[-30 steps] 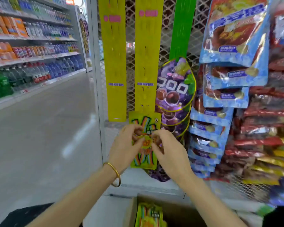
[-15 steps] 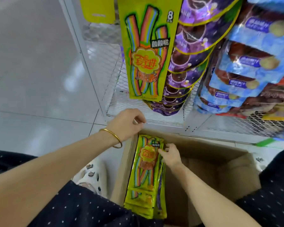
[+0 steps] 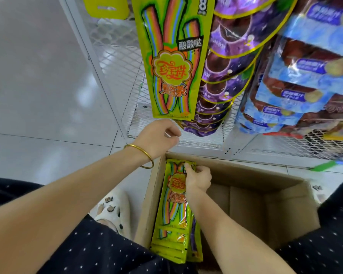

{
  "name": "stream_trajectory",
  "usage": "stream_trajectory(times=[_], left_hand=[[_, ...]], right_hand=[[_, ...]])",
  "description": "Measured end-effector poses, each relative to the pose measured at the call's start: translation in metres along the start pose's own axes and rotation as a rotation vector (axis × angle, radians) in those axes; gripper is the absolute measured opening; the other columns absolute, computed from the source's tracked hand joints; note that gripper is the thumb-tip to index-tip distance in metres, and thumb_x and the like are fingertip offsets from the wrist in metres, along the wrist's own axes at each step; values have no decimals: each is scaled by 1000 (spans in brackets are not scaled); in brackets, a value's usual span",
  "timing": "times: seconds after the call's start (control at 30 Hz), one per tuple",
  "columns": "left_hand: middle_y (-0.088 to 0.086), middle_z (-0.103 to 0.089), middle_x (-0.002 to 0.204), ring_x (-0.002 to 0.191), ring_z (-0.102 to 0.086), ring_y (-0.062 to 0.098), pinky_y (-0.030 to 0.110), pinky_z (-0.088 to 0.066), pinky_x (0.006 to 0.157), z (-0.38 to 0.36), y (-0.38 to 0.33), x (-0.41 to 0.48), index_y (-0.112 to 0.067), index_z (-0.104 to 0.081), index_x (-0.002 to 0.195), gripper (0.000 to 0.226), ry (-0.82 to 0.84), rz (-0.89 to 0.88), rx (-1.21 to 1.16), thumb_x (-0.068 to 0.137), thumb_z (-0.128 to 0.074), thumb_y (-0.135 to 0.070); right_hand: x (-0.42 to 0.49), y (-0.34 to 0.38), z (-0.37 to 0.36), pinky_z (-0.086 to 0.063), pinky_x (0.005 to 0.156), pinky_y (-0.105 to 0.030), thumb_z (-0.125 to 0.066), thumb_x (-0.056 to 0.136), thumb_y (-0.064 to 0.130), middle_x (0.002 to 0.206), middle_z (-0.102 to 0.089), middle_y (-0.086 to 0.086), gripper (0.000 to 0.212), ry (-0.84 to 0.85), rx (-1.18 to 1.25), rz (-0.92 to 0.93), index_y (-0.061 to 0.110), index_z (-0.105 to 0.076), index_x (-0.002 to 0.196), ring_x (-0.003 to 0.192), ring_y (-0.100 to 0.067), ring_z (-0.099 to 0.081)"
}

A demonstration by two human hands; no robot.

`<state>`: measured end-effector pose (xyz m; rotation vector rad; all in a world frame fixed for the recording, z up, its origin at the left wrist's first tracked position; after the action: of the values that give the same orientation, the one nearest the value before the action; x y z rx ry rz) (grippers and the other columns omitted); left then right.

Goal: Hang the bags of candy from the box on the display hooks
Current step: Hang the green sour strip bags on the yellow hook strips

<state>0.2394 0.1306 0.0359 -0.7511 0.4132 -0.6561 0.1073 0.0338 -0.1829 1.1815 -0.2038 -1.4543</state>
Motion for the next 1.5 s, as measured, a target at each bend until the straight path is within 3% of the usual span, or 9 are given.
stream_trajectory(times=[0.23,0.47,0.53,0.67,0.87,0.93,1.03,1.27,1.5], left_hand=[[-10,-56,85,73,-53,0,1,-39,56,9,6,-7,-13,-63,89,8,-32,37,-61,86,-59,-8],[-2,-50,115,105,-49,12,21,-42,89,-11,8,-19,-16,-54,122,50,193,21,210,76,-73,-24],[0,-55,107,101,-52,15,24,-43,88,-7,-2,-19,-13,-58,116,40,150,7,164,79,-71,-19],[-8,-52,74,70,-50,4,7,-39,64,27,-30,-16,-6,-64,94,9,-18,-32,-12,85,-62,-7],[-17,-55,80,77,-52,-5,-3,-37,67,93,-90,-26,-11,-66,93,8,-132,-188,-53,86,-62,-14],[-18,-55,78,72,-51,-9,-1,-38,64,118,-106,-31,-19,-64,84,4,-185,-225,-91,86,-62,-15],[-12,-57,75,62,-52,-11,3,-38,59,155,-134,-32,-17,-65,83,7,-288,-310,-164,85,-63,-11],[-3,-55,107,82,-51,-6,-1,-38,66,237,-176,-29,-11,-51,118,28,-800,-428,-226,92,-53,-22],[-5,-56,101,94,-54,5,4,-41,70,241,-185,1,-11,-54,114,30,-680,-364,-380,91,-56,-30]], right_hand=[[-14,31,10,-39,70,-31,-60,89,26,91,-57,0,11,57,-147,404,15,-62,87,96,-26,-53],[-62,115,49,-32,59,-29,-54,91,12,64,-41,5,16,284,51,786,12,-45,77,61,-8,-38],[-83,145,62,-31,57,-24,-53,92,12,65,-38,6,21,317,71,878,18,-42,75,60,-4,-35],[-115,186,94,-36,59,-24,-58,91,15,65,-38,10,23,305,179,982,25,-42,78,61,-3,-38],[-184,243,137,-48,89,-32,-66,78,4,107,-47,36,48,249,323,1370,36,-33,93,103,-9,-57],[-210,265,148,-43,96,-34,-64,81,6,114,-43,35,46,210,330,1520,37,-34,96,113,-16,-52],[-237,300,159,-37,94,-16,-60,81,0,106,-48,12,30,90,242,1664,23,-44,93,103,-6,-47],[-263,368,179,-31,83,-1,-58,86,-1,94,-55,0,15,-39,234,1657,5,-63,98,90,1,-45],[-256,411,168,-24,80,4,-53,92,4,108,-44,0,23,-35,162,1523,8,-51,114,90,7,-32]])
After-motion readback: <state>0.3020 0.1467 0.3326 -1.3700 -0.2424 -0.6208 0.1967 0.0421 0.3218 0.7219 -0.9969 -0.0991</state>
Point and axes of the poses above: each hand's wrist, its own x-axis towards the middle knuckle, its own z-axis out of the back of the hand, y = z × x, the point moved 9 cm from there along x, towards the middle knuckle
